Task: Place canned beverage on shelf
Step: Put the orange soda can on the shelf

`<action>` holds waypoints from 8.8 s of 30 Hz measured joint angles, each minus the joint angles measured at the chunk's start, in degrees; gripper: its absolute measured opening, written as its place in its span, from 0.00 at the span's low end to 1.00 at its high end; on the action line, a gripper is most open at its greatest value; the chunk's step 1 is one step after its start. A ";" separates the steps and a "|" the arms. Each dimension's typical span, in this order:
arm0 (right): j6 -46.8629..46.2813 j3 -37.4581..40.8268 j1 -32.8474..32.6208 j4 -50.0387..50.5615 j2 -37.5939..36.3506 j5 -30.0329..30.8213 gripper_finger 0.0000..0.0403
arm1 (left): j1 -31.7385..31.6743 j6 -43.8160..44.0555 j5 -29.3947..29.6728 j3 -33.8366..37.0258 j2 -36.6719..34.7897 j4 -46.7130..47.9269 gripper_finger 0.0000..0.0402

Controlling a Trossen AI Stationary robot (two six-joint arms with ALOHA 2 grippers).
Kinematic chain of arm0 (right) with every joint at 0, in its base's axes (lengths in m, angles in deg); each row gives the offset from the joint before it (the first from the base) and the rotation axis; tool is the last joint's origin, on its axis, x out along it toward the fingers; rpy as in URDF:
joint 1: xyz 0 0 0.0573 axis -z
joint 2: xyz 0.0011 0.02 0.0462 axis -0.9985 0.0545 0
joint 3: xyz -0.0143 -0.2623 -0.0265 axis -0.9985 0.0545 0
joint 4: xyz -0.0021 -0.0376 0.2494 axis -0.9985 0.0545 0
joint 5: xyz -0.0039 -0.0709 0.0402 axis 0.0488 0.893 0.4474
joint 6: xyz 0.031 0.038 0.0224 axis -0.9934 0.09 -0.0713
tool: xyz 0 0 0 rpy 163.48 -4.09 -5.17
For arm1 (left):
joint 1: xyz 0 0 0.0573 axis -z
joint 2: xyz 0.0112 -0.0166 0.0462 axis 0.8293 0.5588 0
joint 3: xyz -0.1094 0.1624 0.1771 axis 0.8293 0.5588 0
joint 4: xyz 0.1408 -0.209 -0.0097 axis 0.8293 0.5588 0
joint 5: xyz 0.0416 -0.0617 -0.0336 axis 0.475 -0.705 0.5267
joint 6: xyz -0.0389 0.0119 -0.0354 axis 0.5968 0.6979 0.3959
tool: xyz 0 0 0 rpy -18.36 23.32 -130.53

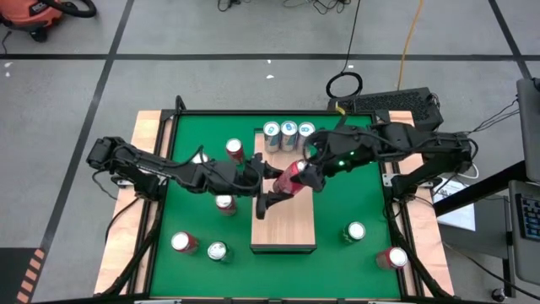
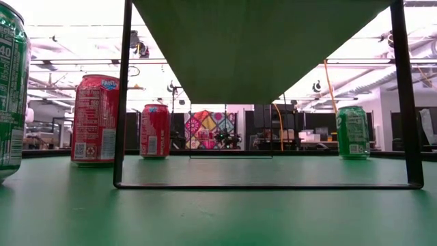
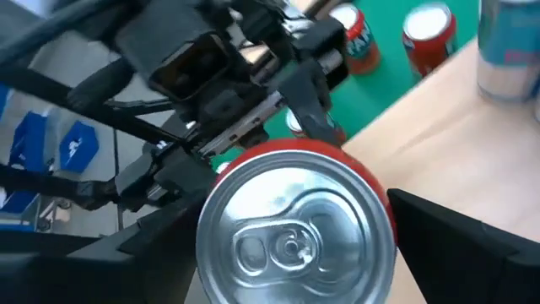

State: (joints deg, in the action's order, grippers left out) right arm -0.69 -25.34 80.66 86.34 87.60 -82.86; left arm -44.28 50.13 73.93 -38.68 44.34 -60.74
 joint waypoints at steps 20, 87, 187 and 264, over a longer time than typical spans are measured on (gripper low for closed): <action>17.43 -0.07 -0.28 -23.62 -5.26 -1.68 0.86 | -3.86 13.07 -20.25 -0.67 -0.25 -24.03 0.68; 31.91 1.07 -0.92 -12.52 -9.75 2.08 0.72 | -4.69 8.69 -4.03 -2.25 -3.33 -7.70 0.83; 42.97 38.36 5.14 -34.69 -18.49 11.15 0.83 | -4.50 7.07 1.96 -2.97 -9.79 4.59 0.83; 15.10 33.57 1.81 -12.25 -9.63 0.18 0.20 | -3.75 2.24 2.34 -2.97 1.19 26.19 0.51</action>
State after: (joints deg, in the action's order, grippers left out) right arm 14.41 8.23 82.47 74.09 77.97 -82.68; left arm -48.04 52.37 76.27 -41.65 45.53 -34.56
